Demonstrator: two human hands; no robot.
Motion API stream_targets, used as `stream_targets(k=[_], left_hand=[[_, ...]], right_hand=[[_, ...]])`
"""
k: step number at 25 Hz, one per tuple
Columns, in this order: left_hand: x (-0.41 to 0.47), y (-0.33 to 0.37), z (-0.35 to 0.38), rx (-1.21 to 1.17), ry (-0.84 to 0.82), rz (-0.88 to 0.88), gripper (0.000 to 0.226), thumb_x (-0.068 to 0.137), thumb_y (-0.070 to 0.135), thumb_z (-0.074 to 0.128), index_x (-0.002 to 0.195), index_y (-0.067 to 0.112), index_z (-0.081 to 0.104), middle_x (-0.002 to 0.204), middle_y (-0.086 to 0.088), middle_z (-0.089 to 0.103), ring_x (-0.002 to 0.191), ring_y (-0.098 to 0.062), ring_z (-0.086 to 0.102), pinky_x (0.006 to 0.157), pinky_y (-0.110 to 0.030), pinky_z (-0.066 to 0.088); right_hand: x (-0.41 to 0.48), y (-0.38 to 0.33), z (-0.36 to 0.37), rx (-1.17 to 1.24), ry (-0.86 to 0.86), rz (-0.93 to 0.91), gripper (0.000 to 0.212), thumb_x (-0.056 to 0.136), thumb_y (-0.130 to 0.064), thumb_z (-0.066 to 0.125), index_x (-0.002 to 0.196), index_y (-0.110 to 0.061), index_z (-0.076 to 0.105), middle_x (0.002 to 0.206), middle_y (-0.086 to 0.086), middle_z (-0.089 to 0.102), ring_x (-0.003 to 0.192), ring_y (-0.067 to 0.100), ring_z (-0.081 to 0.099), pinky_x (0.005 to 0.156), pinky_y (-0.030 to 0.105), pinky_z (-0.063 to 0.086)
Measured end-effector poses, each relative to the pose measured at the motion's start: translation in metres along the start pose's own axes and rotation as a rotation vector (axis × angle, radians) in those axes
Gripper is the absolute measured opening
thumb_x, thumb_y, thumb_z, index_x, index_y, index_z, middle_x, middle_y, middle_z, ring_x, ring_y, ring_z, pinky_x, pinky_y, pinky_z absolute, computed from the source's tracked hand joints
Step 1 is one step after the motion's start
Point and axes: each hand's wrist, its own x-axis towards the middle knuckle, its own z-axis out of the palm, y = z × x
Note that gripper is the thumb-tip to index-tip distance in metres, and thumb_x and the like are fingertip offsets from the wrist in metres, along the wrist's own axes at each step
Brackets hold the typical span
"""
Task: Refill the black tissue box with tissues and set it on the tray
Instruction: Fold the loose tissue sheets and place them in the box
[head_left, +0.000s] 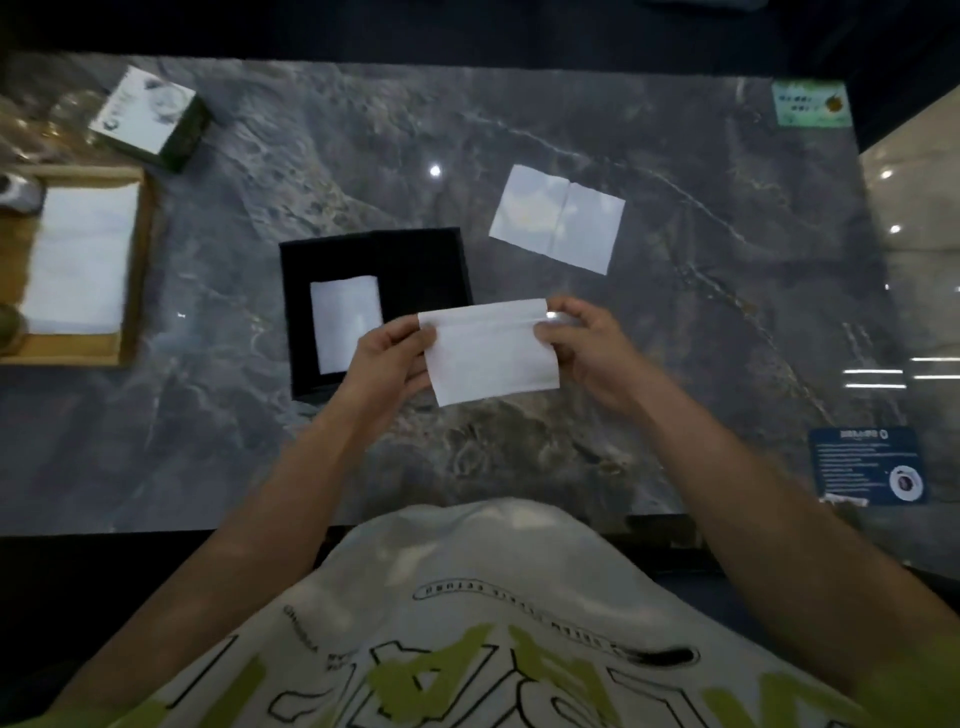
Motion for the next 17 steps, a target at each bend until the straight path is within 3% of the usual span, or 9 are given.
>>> stream_targets(k=[3, 5, 10, 17], left_hand=[[-0.009, 0.014, -0.048, 0.01, -0.038, 0.036, 0.014, 0.093, 0.007, 0.058, 0.085, 0.015, 0.067, 0.078, 0.003, 0.071, 0.072, -0.012, 0.071, 0.068, -0.027, 0.059], [-0.013, 0.019, -0.069, 0.019, -0.038, 0.048, 0.015, 0.093, 0.006, 0.058, 0.083, 0.015, 0.066, 0.073, 0.006, 0.071, 0.069, -0.009, 0.071, 0.065, -0.025, 0.058], [-0.02, 0.028, -0.094, 0.014, -0.018, 0.084, 0.014, 0.093, 0.006, 0.057, 0.092, 0.014, 0.069, 0.082, 0.003, 0.073, 0.075, -0.008, 0.071, 0.071, -0.024, 0.059], [-0.031, 0.03, -0.102, -0.073, 0.026, 0.144, 0.015, 0.093, 0.003, 0.055, 0.098, 0.011, 0.067, 0.091, -0.006, 0.07, 0.078, -0.013, 0.071, 0.069, -0.025, 0.059]], right_hand=[[-0.003, -0.003, 0.047, 0.013, -0.06, -0.011, 0.014, 0.09, -0.005, 0.06, 0.101, -0.014, 0.063, 0.085, 0.007, 0.068, 0.067, 0.018, 0.065, 0.063, 0.031, 0.053], [-0.005, -0.003, 0.073, 0.012, -0.074, -0.032, 0.016, 0.091, -0.009, 0.062, 0.107, -0.011, 0.064, 0.091, 0.005, 0.072, 0.076, 0.019, 0.069, 0.069, 0.035, 0.056], [-0.007, -0.014, 0.105, -0.029, -0.066, -0.068, 0.017, 0.093, -0.003, 0.057, 0.098, -0.016, 0.067, 0.088, -0.001, 0.073, 0.079, 0.018, 0.069, 0.069, 0.034, 0.056], [-0.009, -0.033, 0.113, 0.009, -0.2, -0.076, 0.022, 0.093, -0.001, 0.057, 0.094, -0.02, 0.067, 0.09, 0.004, 0.071, 0.077, 0.018, 0.07, 0.065, 0.031, 0.058]])
